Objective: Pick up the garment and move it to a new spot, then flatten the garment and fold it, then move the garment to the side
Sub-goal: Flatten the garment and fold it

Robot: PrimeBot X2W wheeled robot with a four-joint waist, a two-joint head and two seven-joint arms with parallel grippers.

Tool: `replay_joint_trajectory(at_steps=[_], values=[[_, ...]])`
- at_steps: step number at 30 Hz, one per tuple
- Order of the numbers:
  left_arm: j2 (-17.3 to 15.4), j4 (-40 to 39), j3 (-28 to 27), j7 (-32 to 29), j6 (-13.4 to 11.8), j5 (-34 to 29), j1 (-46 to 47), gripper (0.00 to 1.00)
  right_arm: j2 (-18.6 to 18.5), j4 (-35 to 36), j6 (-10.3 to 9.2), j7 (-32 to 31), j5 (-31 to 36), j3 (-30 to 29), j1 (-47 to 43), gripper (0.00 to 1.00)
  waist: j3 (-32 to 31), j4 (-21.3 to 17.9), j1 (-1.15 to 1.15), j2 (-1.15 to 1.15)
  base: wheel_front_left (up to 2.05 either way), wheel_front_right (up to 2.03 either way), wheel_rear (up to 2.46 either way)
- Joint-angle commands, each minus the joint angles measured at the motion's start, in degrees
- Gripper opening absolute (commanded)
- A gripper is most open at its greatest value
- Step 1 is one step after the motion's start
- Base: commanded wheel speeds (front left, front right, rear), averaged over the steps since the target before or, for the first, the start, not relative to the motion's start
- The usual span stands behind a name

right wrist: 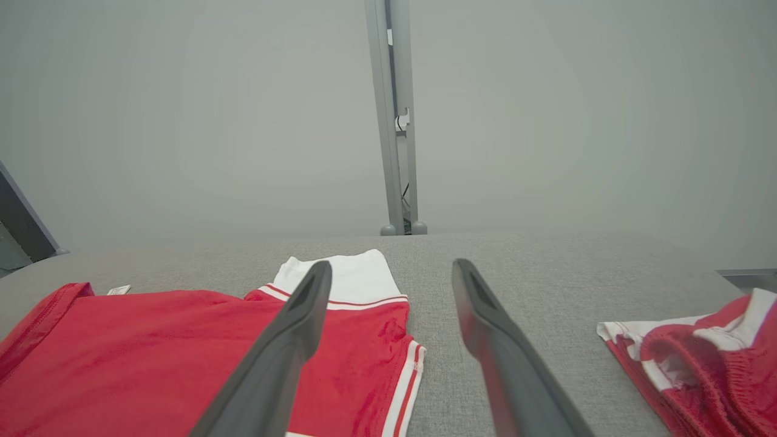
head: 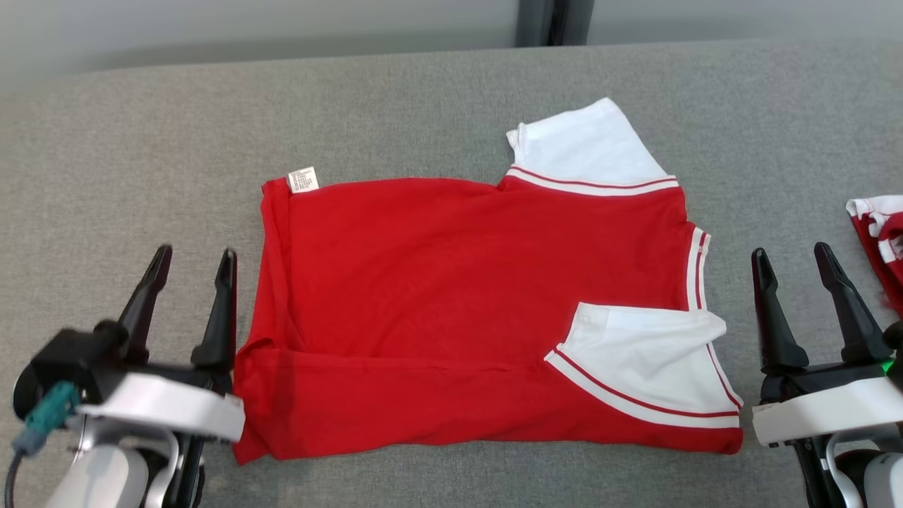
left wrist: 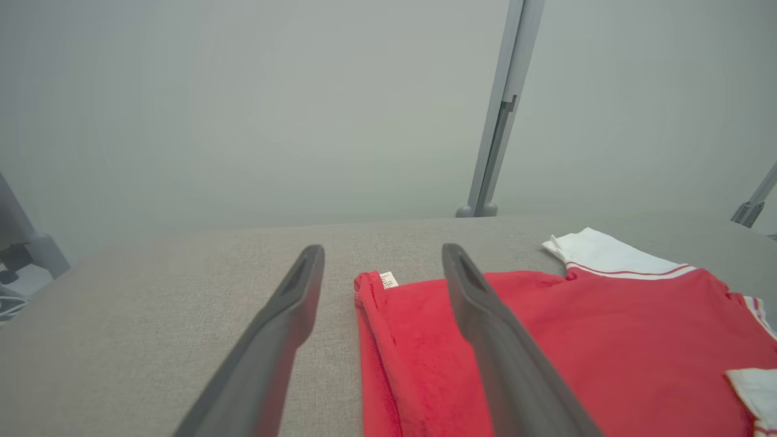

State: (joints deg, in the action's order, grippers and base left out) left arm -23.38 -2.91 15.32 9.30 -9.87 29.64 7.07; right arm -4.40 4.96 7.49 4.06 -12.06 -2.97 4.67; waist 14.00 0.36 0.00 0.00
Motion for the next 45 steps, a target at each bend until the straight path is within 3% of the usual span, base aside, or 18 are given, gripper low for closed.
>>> replay_joint_trajectory(at_steps=[1, 7, 13, 19, 20, 22, 23, 29, 34, 45], values=[[0.2, 0.3, 0.0, -0.4, 0.5, 0.8, 1.9, 1.00, -0.1, 0.2, 0.00, -0.2, -0.4, -0.1, -0.1, 1.00, 0.8, -0.1, 0.00, 0.00, 0.00, 0.00, 0.00], [0.0, 5.8, 0.8, -6.4, 4.9, 4.6, 12.2, 1.00, 0.5, 0.0, 0.00, -0.1, -0.5, 0.9, 2.0, 1.00, 5.2, -1.6, 0.00, 0.00, 0.00, 0.00, 0.00], [-0.5, 18.6, 2.5, -14.3, 10.3, 8.1, 22.8, 1.00, 0.9, -1.8, 0.00, 1.3, -1.1, 2.6, 4.5, 1.00, 9.3, -4.3, 0.00, 0.00, 0.00, 0.00, 0.00], [-1.0, 29.3, 3.1, -17.2, 13.2, 9.3, 28.9, 1.00, 1.2, -4.5, 0.00, 2.8, -2.0, 3.4, 6.1, 1.00, 11.1, -6.4, 0.00, 0.00, 0.00, 0.00, 0.00], [-0.8, 31.8, 3.3, -17.7, 13.9, 9.8, 30.1, 0.77, 1.3, -5.3, 0.00, 3.1, -2.2, 3.1, 6.4, 1.00, 11.4, -6.5, 0.00, 0.00, 0.00, 0.00, 0.00], [-0.8, 33.4, 3.5, -17.6, 14.6, 10.2, 31.3, 0.10, 1.3, -5.8, 0.00, 3.2, -2.3, 2.9, 7.1, 1.00, 11.8, -6.6, 0.00, 0.00, 0.00, 0.00, 0.00], [-0.8, 34.0, 3.5, -17.3, 14.9, 10.4, 31.8, 0.00, 1.3, -6.1, 0.00, 3.2, -2.4, 2.8, 7.6, 1.00, 12.0, -6.6, 0.00, 0.00, 0.00, 0.00, 0.00], [-0.3, 35.3, 3.8, -15.2, 15.4, 9.9, 34.3, 0.00, -1.5, -8.5, 0.00, 2.4, -3.5, 1.2, 15.5, 1.00, 13.4, -5.7, 0.00, 0.00, 0.00, 0.00, 0.00], [1.6, 35.1, 5.5, -15.0, 16.0, 9.3, 37.4, 0.00, -5.7, -16.8, 0.00, -0.4, -4.7, 1.2, 27.5, 1.00, 15.7, -2.7, 0.00, 0.00, 0.00, 0.00, 0.00], [7.7, 37.3, 11.1, -13.6, 17.0, 8.6, 45.0, 0.00, -11.6, -37.6, 0.00, -4.6, -8.4, 10.7, 47.9, 1.00, 20.5, 5.7, 0.00, 0.00, 0.00, 0.00, 0.00]])
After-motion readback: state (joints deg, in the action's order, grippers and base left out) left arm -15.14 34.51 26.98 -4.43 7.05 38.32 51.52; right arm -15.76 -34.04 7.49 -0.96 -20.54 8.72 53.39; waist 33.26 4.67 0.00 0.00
